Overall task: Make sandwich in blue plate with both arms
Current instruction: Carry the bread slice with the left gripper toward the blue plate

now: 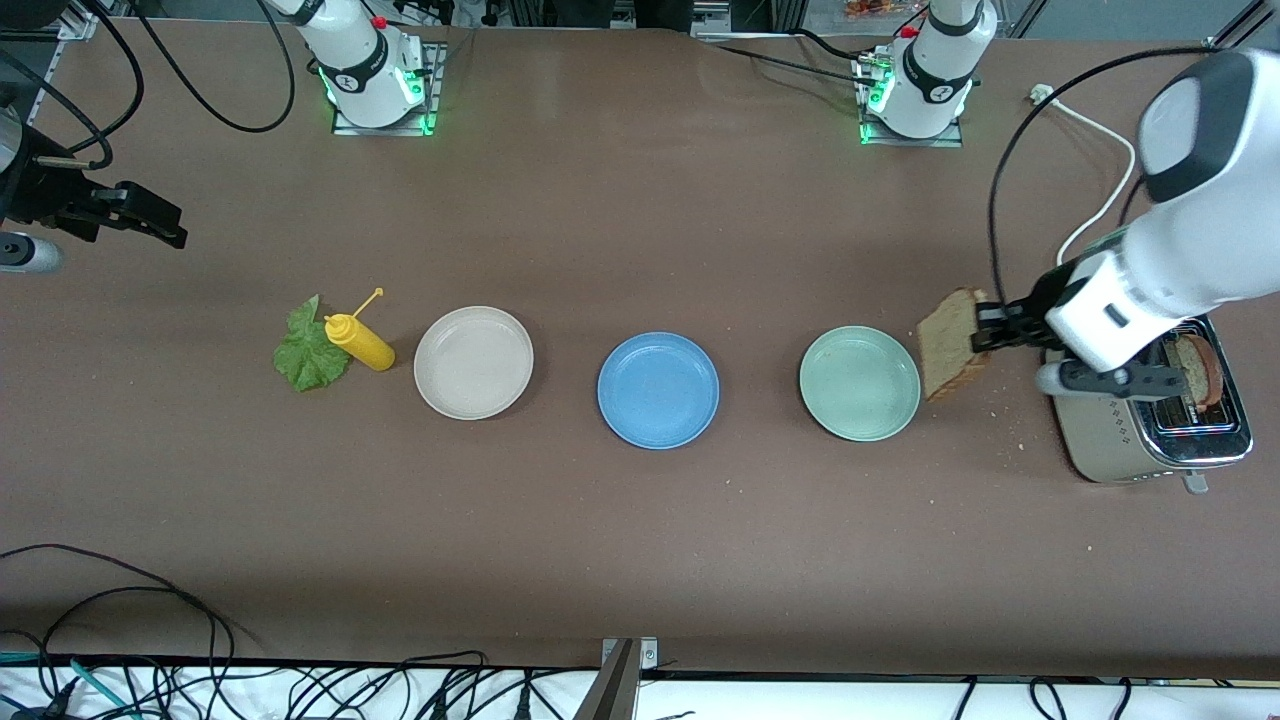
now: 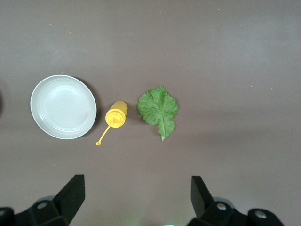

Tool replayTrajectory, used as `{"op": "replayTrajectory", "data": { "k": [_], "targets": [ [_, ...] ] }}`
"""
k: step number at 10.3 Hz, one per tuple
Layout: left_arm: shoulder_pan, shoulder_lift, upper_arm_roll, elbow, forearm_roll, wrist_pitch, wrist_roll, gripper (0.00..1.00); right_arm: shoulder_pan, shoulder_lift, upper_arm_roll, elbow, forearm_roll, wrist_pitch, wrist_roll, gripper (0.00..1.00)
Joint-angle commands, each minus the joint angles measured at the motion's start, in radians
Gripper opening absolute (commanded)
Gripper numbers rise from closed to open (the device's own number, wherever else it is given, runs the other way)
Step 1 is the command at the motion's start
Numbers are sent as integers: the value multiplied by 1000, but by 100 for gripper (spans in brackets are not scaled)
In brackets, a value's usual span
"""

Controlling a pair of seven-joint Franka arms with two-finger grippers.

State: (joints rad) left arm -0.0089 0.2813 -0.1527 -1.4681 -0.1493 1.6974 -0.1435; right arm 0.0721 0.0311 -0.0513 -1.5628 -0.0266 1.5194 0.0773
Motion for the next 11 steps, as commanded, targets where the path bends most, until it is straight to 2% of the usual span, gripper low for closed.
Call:
{"op": "replayTrajectory", "data": {
  "k": [1,3,4,6,8,11],
  "targets": [
    [-110,48,18,-58,-112,99,-94,0,0,-2,1,15,4,-19,10,100],
    [-146,122,18,-57,-331,164,-123,0,0,-2,1,15,4,-19,10,100],
    [-175,159,18,-54,-393,200,-119,0,-2,-2,1,15,4,-19,7,100],
    [-232,225,15,-38,-409,282,-116,0,0,-2,1,14,4,-19,7,100],
    [-293,292,12,-34,-513,400,-113,0,0,-2,1,14,4,-19,4,100],
    [-377,401,12,41,-541,513,-111,0,-2,-2,1,14,4,-19,2,100]
  ]
}}
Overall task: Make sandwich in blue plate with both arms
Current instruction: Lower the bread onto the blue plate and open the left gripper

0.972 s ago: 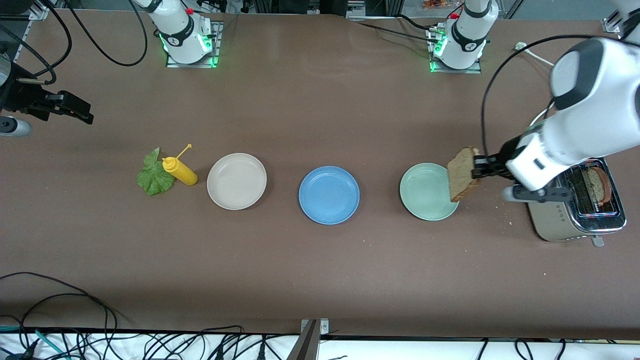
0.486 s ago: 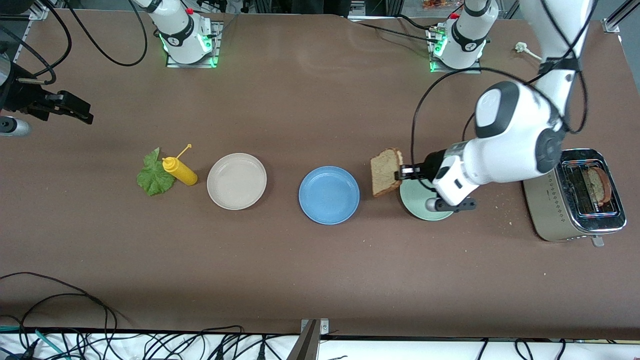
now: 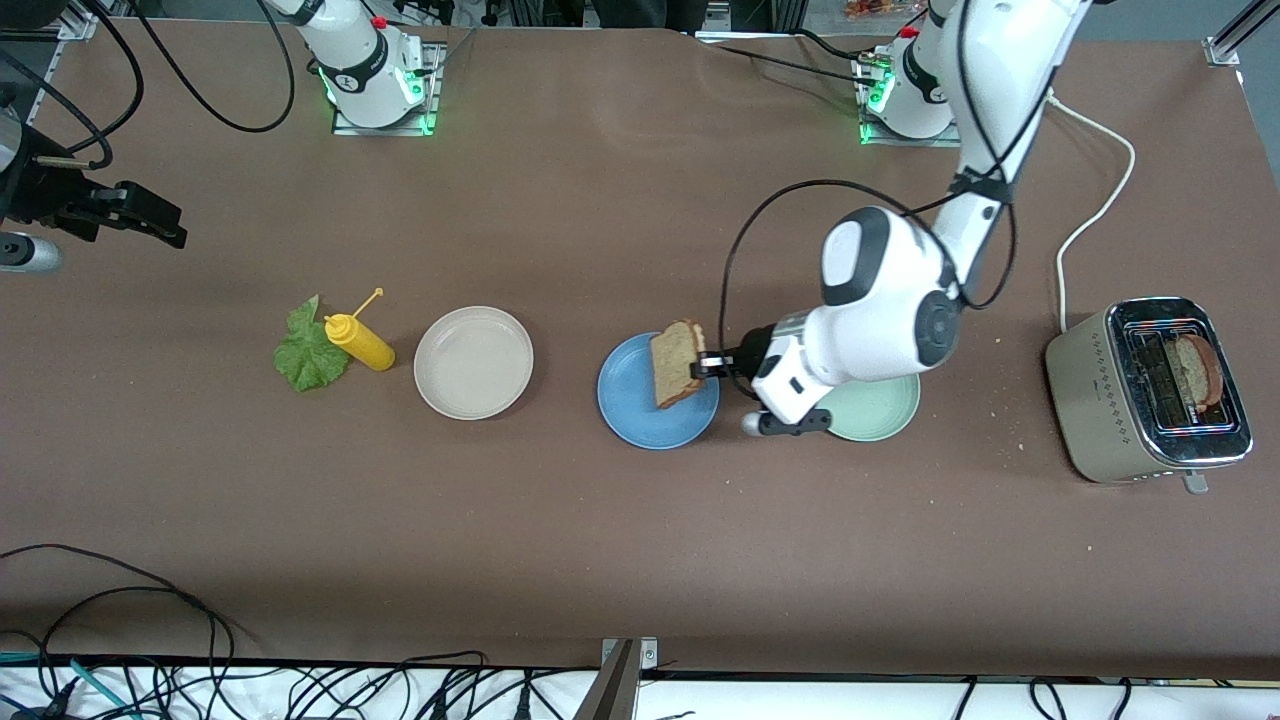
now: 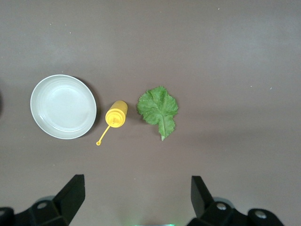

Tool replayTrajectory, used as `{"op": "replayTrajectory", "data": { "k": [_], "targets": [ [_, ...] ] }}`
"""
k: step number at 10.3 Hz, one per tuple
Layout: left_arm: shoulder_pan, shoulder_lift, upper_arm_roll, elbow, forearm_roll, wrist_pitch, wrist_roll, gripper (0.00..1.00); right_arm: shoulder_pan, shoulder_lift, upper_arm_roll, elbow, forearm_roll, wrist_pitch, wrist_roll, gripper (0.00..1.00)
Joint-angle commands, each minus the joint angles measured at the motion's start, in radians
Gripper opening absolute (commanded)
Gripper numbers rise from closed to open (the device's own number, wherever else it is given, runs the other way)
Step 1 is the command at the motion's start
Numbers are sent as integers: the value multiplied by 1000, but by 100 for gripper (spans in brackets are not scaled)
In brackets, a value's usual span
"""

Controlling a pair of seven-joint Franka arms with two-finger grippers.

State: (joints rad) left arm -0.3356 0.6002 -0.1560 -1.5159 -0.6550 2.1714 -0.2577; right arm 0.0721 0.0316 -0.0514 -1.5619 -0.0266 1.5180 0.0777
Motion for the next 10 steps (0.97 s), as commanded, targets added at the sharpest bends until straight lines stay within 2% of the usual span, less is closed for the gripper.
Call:
{"op": "replayTrajectory", "data": {
  "k": [1,10],
  "targets": [
    [-66,107,15,100,-37,60,3,0,0,-2,1,13,4,-18,5,100],
    [-92,181,15,128,-37,116,3,0,-2,-2,1,14,4,-30,7,100]
  ]
}}
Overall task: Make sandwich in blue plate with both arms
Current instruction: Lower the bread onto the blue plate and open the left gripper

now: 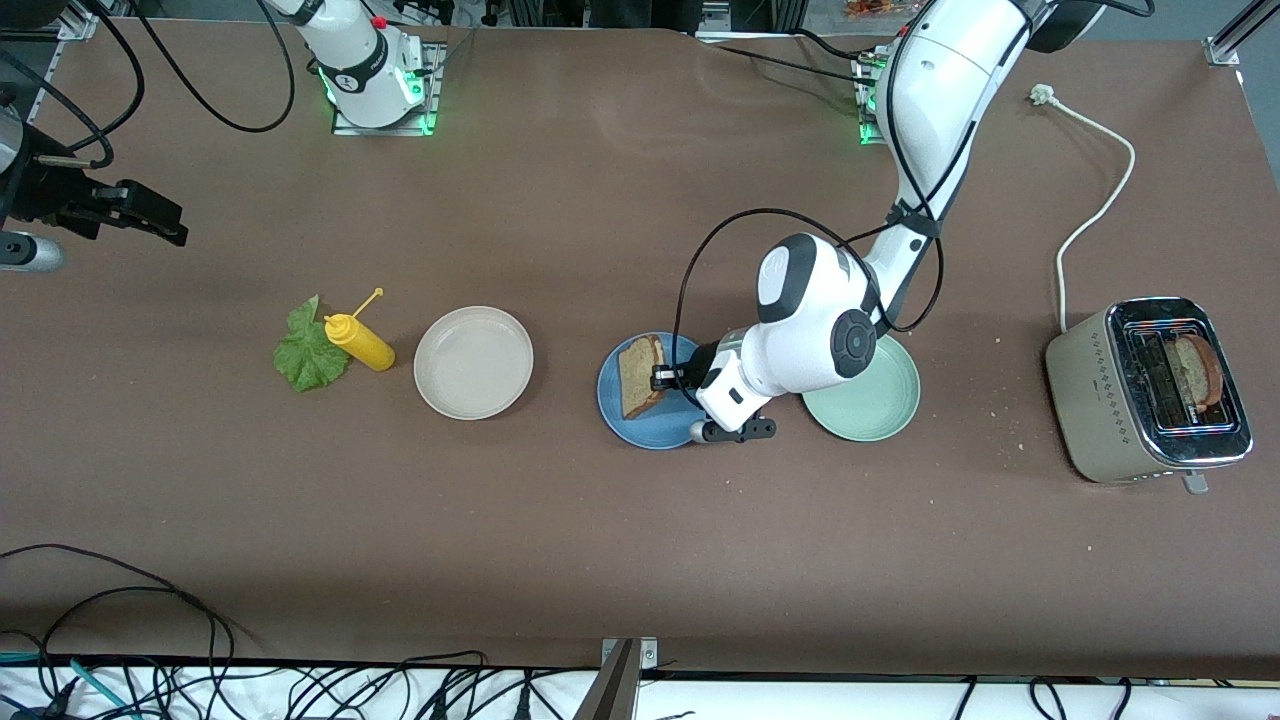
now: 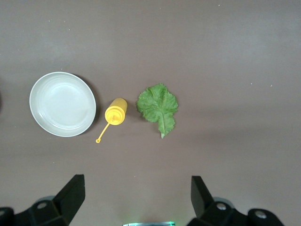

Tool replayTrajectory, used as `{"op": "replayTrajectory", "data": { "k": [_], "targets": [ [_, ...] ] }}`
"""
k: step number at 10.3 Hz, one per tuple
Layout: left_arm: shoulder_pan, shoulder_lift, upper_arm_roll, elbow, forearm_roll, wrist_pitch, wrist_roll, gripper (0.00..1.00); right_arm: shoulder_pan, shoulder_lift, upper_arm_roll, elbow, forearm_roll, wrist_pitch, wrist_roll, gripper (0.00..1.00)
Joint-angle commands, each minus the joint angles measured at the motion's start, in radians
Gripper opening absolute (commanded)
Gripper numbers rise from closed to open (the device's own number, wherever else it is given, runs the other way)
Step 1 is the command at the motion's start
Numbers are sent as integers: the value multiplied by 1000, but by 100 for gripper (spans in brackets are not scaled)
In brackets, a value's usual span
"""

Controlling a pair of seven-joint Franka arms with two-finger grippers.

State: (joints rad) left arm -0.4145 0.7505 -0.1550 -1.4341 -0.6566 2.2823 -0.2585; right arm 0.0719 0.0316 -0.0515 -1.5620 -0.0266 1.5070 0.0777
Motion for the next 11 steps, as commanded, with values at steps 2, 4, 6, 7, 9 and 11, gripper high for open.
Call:
{"op": "replayTrajectory", "data": {
  "k": [2,4,6,7,9,11],
  "targets": [
    [-12,30,14,43,-35,19,4,0,0,-2,1,14,4,-19,8,100],
    [-6,33,28,38,-32,19,5,7,-1,-1,1,13,-3,-7,4,100],
    [-1,43,57,29,-32,19,13,99,3,-2,4,13,-6,-4,16,100],
    [-1,43,58,29,-32,19,21,100,3,-2,4,10,-6,-10,16,100],
    [14,40,75,23,-29,19,21,100,3,-7,1,2,-4,-49,14,100],
    [14,36,106,-9,-24,14,21,100,-1,-13,-34,2,4,-64,-1,100]
  ]
}}
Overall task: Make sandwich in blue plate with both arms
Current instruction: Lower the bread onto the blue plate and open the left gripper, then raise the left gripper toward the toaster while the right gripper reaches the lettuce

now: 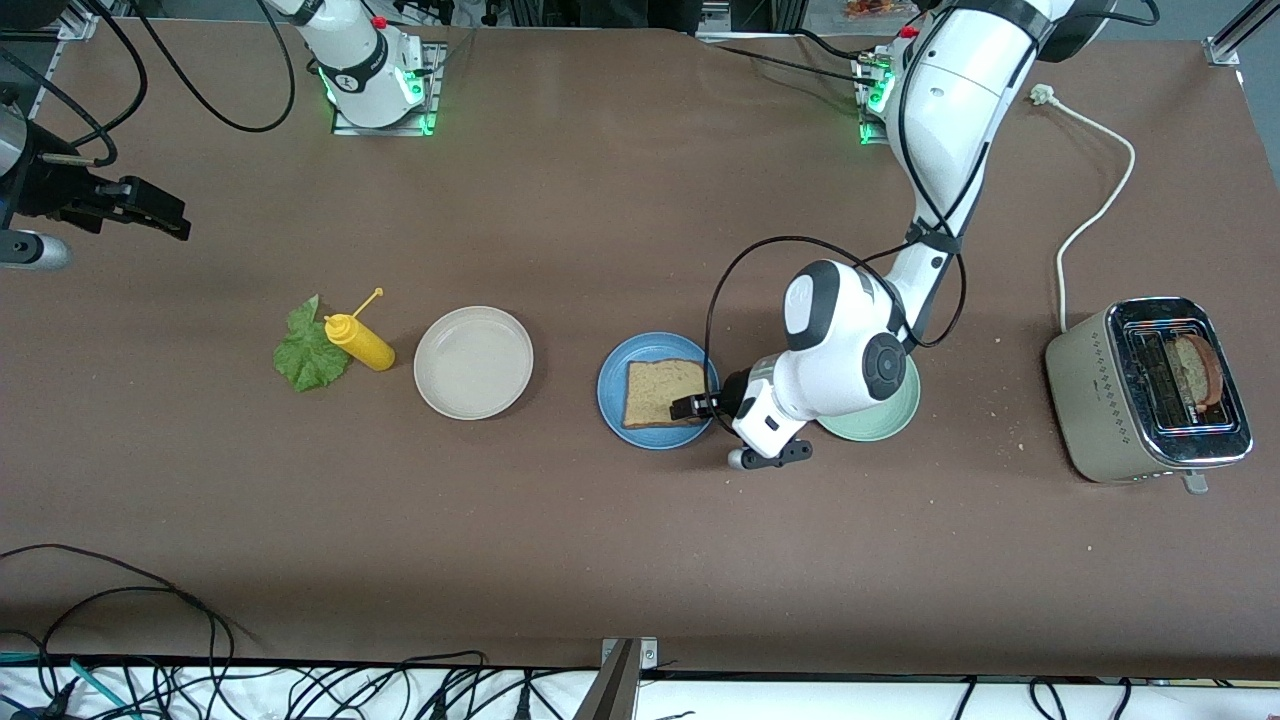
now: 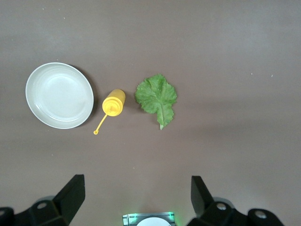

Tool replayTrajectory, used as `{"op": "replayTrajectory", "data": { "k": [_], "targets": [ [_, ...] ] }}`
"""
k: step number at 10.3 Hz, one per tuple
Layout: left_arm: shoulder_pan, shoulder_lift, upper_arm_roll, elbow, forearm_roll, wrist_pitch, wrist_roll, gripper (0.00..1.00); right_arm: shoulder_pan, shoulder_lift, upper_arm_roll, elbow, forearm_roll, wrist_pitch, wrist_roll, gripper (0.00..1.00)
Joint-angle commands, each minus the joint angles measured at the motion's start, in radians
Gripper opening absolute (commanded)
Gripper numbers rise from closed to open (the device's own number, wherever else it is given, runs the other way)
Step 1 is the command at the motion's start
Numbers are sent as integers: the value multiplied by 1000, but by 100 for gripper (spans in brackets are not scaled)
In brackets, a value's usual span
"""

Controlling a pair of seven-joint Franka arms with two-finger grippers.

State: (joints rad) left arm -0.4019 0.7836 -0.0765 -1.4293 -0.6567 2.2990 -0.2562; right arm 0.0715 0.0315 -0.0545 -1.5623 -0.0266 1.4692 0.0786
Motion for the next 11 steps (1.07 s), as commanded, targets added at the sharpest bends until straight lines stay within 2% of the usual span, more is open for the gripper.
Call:
{"op": "replayTrajectory", "data": {
  "k": [1,4,7,9,10,11],
  "targets": [
    [2,-3,47,-25,-23,-7,17,100,-1,-12,-31,2,2,-20,0,100],
    [32,-49,54,-22,-15,-10,21,100,-1,-18,-28,1,1,-17,10,100],
    [151,-240,72,-109,40,-56,97,100,4,-2,-25,-33,1,70,12,100],
    [225,-343,72,-186,43,-56,103,100,5,-4,1,-33,0,94,-2,100],
    [267,-413,72,-235,76,-72,112,100,5,-2,19,-30,-6,83,-2,100],
    [302,-473,72,-272,200,-98,141,100,4,10,24,-45,-4,79,-3,100]
  ]
}}
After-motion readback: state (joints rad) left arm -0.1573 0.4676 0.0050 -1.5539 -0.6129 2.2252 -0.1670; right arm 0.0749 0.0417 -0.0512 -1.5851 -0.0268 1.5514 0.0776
